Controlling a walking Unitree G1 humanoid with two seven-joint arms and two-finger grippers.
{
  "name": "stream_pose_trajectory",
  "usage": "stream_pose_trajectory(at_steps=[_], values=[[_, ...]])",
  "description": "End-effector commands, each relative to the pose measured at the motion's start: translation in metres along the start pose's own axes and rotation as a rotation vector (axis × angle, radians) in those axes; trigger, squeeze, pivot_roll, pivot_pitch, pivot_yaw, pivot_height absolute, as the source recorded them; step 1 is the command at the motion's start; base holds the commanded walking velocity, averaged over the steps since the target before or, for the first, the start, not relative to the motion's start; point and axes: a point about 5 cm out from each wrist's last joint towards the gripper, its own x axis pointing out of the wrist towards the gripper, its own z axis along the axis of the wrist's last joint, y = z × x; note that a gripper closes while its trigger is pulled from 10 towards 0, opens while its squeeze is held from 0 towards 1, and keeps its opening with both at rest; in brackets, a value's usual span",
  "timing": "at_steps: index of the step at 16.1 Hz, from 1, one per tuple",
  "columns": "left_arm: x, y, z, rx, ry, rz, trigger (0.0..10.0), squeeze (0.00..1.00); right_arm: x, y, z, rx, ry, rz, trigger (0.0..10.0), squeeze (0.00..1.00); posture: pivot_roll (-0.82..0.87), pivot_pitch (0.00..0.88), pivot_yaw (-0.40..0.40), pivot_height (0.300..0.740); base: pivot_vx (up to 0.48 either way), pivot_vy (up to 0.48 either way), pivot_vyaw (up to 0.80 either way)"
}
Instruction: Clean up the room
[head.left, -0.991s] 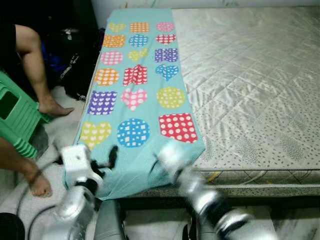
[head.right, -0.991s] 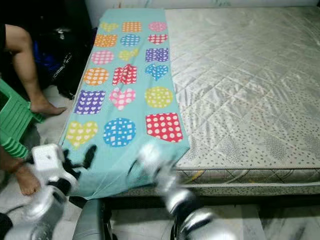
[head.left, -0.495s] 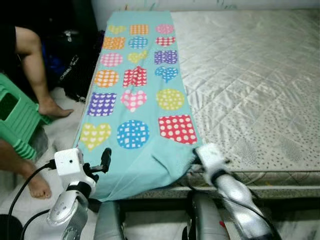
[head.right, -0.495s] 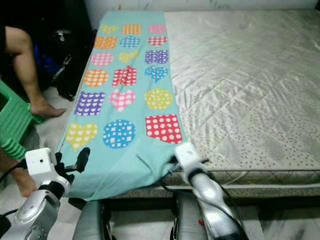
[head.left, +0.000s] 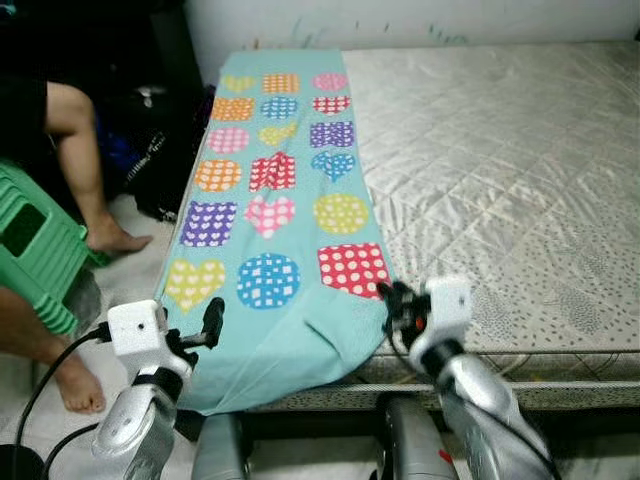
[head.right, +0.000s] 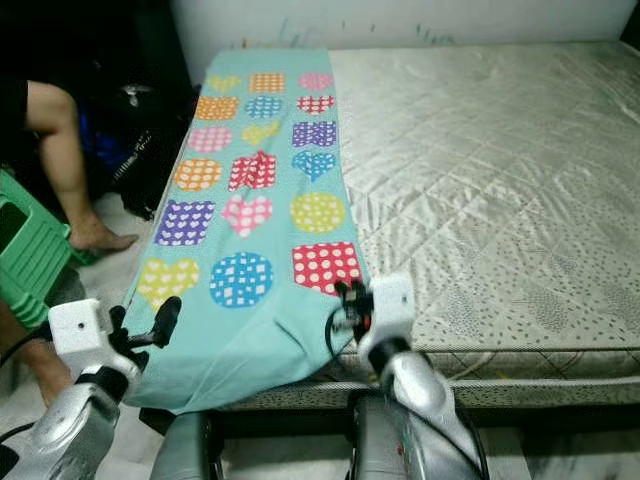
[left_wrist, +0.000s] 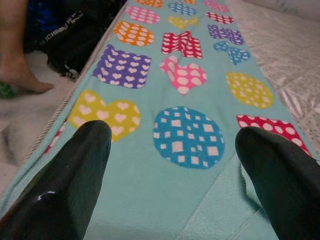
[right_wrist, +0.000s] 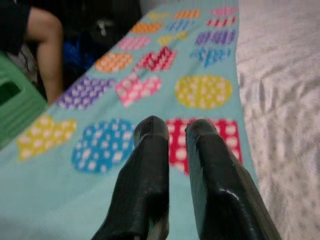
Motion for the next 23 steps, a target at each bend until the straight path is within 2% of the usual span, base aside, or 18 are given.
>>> stream_pose_trajectory(at_steps=[1,2,4,7,10,15,17,23], values=[[0.006,-0.001,0.000,0.005,-0.008,-0.010,10.0,0.00,0.005,-0.001,0.010,0.032,-0.030,-0.020,10.0,0.00,-0.09,0.000,0.045,0.585,0.000,0.000,0.00],[0.010,-0.003,0.003,0.002,-0.023,-0.019,10.0,0.00,0.012,-0.004,0.020,0.071,-0.066,-0.044,10.0,0.00,-0.09,0.000,0.043,0.585,0.000,0.000,0.00],[0.018,-0.004,0.006,0.002,-0.044,-0.025,10.0,0.00,0.024,-0.011,0.031,0.070,-0.089,-0.074,10.0,0.00,-0.09,0.000,0.038,0.604,0.000,0.000,0.00],[0.023,-0.005,0.005,0.003,-0.053,-0.033,10.0,0.00,0.031,-0.017,0.038,0.082,-0.111,-0.087,10.0,0.00,-0.09,0.000,0.033,0.632,0.000,0.000,0.00],[0.032,-0.007,0.006,0.006,-0.065,-0.046,10.0,0.00,0.034,-0.022,0.040,0.091,-0.124,-0.107,10.0,0.00,-0.10,0.000,0.042,0.669,0.000,0.000,0.00],[0.035,-0.007,-0.001,0.012,-0.059,-0.046,10.0,0.00,0.036,-0.023,0.042,0.086,-0.129,-0.105,10.0,0.00,-0.11,0.000,0.031,0.721,0.000,0.000,0.00],[0.038,-0.011,-0.004,0.014,-0.052,-0.050,10.0,0.00,0.037,-0.031,0.043,0.070,-0.131,-0.135,10.0,0.00,-0.11,0.000,0.034,0.740,0.000,0.000,0.00],[0.040,-0.018,-0.011,-0.031,-0.003,-0.051,10.0,0.00,0.035,-0.042,0.036,0.042,-0.104,-0.205,10.0,0.00,-0.12,0.000,0.019,0.740,0.000,0.000,0.00]])
